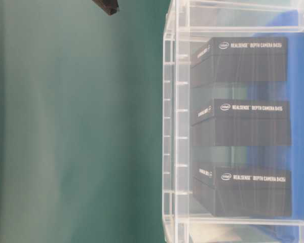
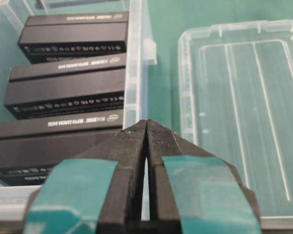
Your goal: Clamp the lid of the box with both arms, then lift and open it.
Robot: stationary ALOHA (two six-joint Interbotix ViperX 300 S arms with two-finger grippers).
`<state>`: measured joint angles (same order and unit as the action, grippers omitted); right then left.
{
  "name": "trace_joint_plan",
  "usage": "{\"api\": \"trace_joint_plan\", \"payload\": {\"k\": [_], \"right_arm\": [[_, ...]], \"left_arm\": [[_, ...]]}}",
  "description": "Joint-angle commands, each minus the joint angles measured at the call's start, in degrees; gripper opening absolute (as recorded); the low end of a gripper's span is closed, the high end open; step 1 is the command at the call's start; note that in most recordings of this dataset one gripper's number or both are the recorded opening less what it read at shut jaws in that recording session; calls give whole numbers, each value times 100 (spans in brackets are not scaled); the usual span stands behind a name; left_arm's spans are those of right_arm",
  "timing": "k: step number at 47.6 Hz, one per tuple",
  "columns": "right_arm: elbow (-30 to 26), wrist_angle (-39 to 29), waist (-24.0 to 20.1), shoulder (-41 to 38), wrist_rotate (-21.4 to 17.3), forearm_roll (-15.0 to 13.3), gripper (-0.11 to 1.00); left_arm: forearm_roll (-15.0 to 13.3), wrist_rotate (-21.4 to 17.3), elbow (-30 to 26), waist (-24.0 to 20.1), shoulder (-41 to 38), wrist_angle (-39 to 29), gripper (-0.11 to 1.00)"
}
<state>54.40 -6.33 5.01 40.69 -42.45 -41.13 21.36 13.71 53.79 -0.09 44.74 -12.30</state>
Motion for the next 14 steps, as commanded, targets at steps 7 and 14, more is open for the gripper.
{"api": "trace_joint_plan", "payload": {"k": [7, 14], "right_arm": [[-70, 18, -18, 0, -9, 9, 0], [-70, 18, -18, 0, -9, 9, 0]], "left_arm": [[0, 9, -114, -9, 0, -18, 0], [-9, 9, -114, 0, 0, -18, -1]]}}
